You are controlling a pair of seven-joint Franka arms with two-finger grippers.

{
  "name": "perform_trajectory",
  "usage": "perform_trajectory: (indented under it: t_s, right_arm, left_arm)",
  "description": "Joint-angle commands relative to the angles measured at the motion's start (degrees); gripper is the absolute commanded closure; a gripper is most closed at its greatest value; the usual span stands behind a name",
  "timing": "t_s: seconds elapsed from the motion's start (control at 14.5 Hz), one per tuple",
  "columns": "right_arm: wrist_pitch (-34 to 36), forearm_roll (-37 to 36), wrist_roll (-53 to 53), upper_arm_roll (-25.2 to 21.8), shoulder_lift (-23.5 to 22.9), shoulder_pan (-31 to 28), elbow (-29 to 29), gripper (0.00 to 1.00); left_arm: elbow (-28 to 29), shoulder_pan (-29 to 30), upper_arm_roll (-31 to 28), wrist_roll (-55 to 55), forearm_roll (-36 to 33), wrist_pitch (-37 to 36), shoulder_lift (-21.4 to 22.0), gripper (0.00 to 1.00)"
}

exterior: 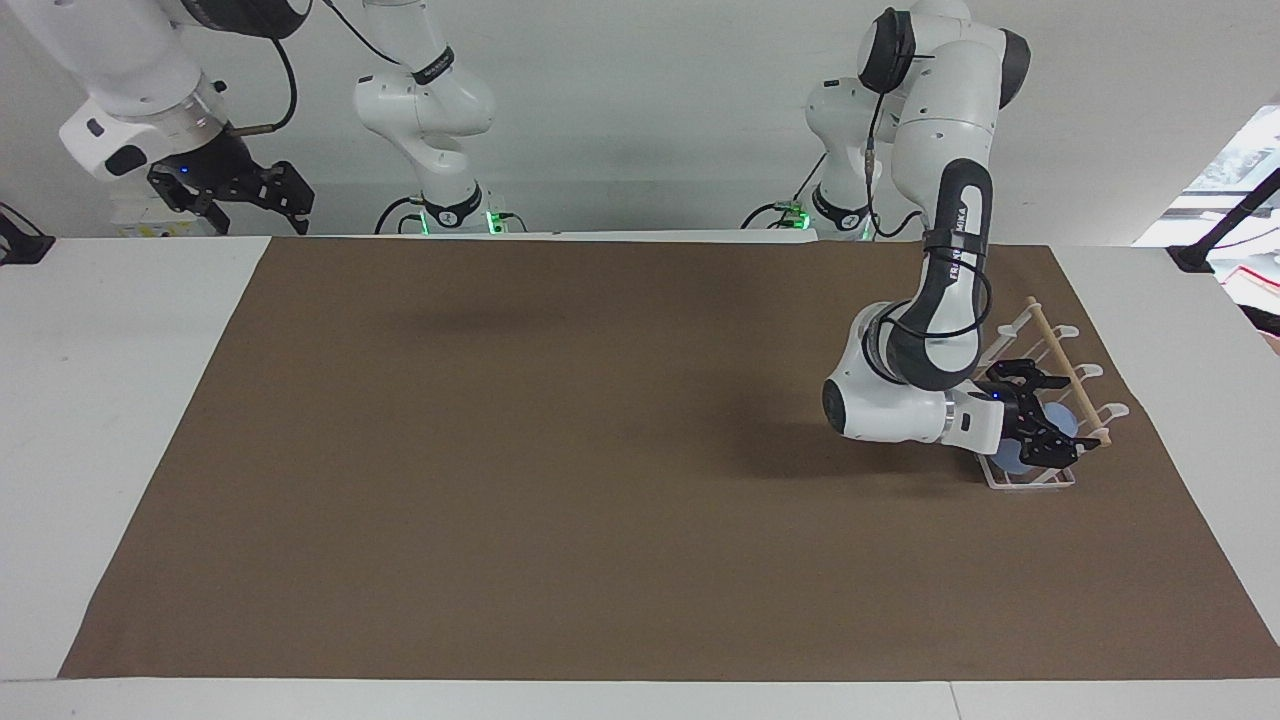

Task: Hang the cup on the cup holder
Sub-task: 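Lower the cup onto a rack peg with the left gripper, then open the left gripper and lift it away from the rack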

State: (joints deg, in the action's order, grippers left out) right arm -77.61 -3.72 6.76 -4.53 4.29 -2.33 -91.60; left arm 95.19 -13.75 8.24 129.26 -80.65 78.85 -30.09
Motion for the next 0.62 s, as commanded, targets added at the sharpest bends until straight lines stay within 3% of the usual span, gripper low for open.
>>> perform_trajectory:
  t_s: [0.0, 0.21, 0.55]
  right_arm:
    - [0.2, 0.1, -0.6, -0.1, 1.3, 0.1, -1.4, 0.01]
    - [0.2, 0.1, -0.6, -0.1, 1.3, 0.1, -1.4, 0.01]
    - [0.2, 0.1, -0.6, -0.1, 1.3, 0.1, -1.4, 0.01]
  left_arm:
    - [-0.5, -1.6, -0.1, -1.8, 1.7, -1.8, 3.2, 0.0]
    - [-2.3, -1.5, 0.0, -4.3, 4.0, -2.4, 5.3, 0.0]
    - [-3.5, -0.7, -0.1, -15.9, 13.3, -0.1, 16.0, 0.0]
